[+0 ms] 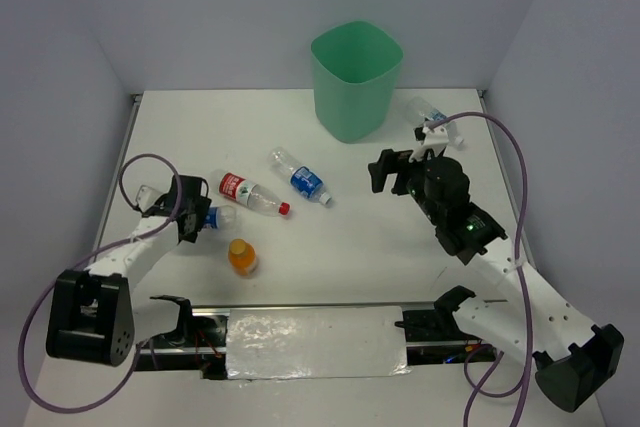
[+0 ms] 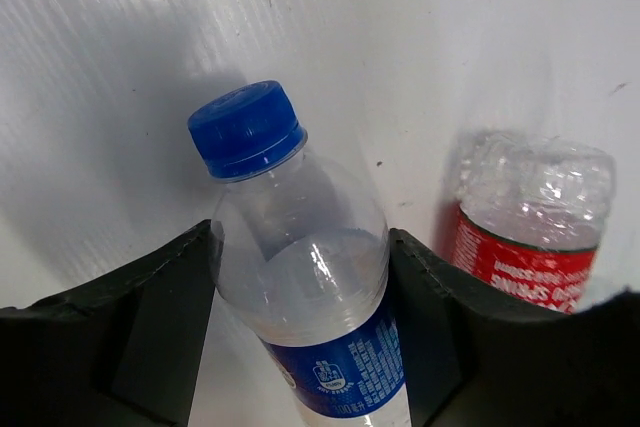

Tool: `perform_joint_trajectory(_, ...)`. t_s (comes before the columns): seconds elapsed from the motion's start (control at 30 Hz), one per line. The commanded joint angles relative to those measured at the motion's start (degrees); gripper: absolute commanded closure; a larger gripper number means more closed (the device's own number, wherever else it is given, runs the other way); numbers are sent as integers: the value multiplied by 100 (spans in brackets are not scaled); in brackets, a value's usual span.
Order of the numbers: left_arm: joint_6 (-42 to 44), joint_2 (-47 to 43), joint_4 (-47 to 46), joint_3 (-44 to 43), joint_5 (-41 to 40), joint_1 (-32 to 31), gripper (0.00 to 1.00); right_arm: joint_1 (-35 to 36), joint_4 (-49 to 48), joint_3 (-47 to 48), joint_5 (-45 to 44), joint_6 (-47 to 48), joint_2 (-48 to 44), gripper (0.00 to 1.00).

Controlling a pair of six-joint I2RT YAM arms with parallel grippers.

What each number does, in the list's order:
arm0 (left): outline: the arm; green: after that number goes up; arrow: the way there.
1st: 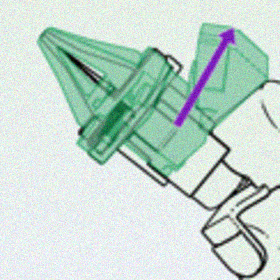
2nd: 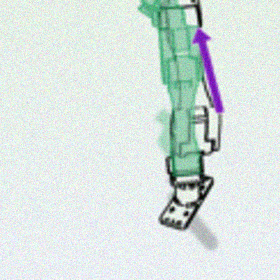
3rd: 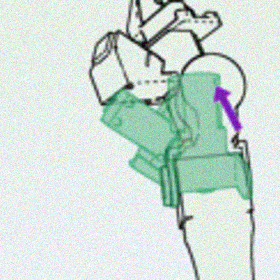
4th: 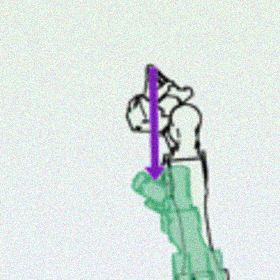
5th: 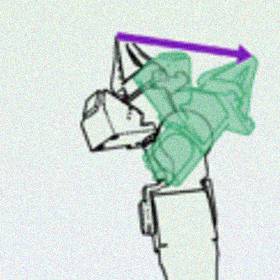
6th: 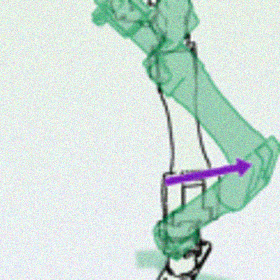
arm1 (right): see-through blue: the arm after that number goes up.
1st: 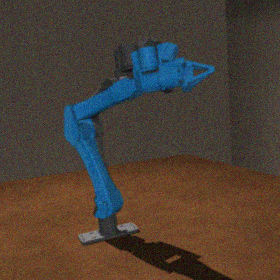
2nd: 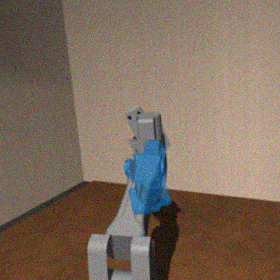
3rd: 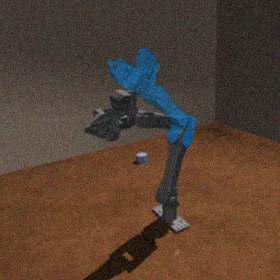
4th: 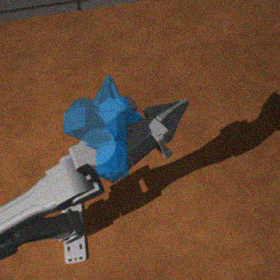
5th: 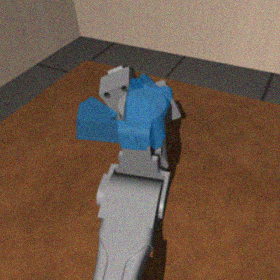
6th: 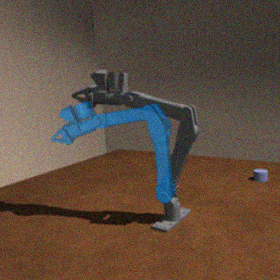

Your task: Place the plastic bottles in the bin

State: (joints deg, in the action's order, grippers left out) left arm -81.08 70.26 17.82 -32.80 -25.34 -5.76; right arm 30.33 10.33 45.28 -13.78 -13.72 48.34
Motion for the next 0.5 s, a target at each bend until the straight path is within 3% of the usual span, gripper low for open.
perform_joint_trajectory(0.0, 285, -800, 440, -428, -225, 31, 77, -18, -224, -98, 699, 535, -158, 0)
perform_joint_trajectory(0.2, 1575, -2084, -14, -728, 36, 22, 90, 8, -48, 218, 1447, 878, 105, 0)
perform_joint_trajectory(0.3, 2445, -2341, -909, -728, 1177, -4, 93, 87, -338, 262, 2710, 1159, 264, 0)
perform_joint_trajectory(0.33, 2743, -2359, -1356, -711, 1903, -56, 94, 148, -582, 280, 3045, 1204, 307, 0)
perform_joint_trajectory(0.47, 3001, -2166, -1921, -772, 2684, -574, 98, 246, -1198, 481, 3900, 549, 789, 0)
